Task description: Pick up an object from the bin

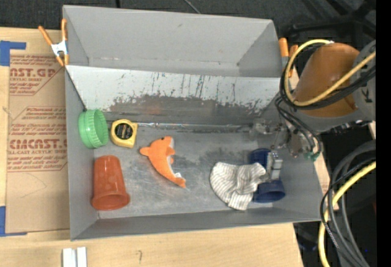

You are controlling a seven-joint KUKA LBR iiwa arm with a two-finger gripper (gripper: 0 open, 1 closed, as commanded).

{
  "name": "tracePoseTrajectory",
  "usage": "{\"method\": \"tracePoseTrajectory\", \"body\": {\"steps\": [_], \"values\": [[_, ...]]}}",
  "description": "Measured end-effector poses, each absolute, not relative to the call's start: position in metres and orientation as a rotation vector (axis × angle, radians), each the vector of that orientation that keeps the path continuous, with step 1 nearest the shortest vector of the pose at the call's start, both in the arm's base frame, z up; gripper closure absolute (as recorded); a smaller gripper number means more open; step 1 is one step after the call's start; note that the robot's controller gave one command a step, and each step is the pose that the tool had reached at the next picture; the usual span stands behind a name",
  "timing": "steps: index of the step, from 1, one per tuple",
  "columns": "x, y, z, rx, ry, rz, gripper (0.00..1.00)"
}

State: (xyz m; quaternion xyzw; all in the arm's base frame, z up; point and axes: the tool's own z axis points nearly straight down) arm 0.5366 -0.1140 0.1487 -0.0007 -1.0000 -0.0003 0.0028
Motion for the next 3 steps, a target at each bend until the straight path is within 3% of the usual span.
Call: {"method": "tracePoseTrajectory", "body": {"steps": [1, 2, 3], "values": [[0.538, -0.113, 0.153, 0.0, -3.143, 0.001, 0.0], [0.538, -0.083, 0.109, 0.111, -3.146, 0.003, 0.0], [0.513, -0.082, 0.075, 0.067, -3.141, -0.001, 1.0]]}}
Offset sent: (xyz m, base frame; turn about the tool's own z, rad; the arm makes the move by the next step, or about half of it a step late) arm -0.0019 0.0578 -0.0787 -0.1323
